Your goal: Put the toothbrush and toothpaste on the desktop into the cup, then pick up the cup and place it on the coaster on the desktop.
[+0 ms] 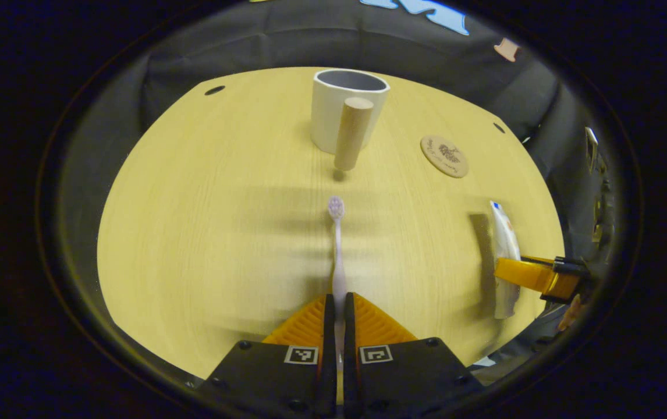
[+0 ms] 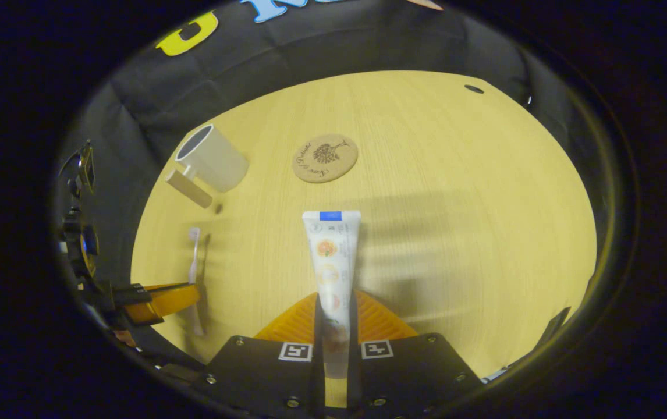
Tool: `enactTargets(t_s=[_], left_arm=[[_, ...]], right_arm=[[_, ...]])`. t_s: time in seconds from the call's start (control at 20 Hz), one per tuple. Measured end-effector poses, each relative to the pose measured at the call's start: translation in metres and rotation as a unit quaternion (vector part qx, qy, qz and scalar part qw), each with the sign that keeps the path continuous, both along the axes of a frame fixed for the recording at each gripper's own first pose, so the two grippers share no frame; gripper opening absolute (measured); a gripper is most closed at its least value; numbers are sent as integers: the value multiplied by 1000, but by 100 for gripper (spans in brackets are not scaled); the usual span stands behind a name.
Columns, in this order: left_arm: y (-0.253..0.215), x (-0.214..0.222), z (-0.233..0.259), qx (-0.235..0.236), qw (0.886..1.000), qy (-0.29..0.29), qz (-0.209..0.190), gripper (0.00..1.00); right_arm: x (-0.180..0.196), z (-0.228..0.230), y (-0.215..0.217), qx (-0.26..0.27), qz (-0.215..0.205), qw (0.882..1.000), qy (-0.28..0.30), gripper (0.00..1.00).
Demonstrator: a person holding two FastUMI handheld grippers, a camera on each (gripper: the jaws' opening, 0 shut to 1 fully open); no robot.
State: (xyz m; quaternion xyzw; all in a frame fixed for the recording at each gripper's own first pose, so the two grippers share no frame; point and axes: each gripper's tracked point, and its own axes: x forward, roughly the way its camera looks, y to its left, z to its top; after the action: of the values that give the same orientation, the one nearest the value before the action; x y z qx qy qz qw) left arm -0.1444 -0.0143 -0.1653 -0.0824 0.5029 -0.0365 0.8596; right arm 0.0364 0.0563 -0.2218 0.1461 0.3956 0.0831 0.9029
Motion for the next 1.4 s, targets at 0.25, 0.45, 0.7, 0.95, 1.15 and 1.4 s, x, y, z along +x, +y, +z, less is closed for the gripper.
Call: enactTargets(t_s=[0.25, 0.45, 0.7, 0.95, 1.15, 1.4], left_arm=[[5, -1, 44, -11, 998, -60, 11, 12], [10, 14, 83, -6, 991, -130, 17, 11], [15, 49, 125, 3, 974, -226, 25, 12], [21, 100, 166, 23, 942, -333, 20, 11], [24, 136, 198, 25, 910, -413, 18, 11], [15, 171, 217, 12, 882, -471, 14, 11]], right_arm=[[1, 28, 4, 15, 2, 999, -34, 16], [4, 43, 10, 18, 11, 998, -56, 16], [4, 53, 13, 20, 21, 996, -79, 16], [3, 57, 5, 11, 20, 995, -95, 15], [-2, 61, 1, 6, 20, 994, -107, 16], [-10, 57, -4, -4, 16, 994, -109, 15]])
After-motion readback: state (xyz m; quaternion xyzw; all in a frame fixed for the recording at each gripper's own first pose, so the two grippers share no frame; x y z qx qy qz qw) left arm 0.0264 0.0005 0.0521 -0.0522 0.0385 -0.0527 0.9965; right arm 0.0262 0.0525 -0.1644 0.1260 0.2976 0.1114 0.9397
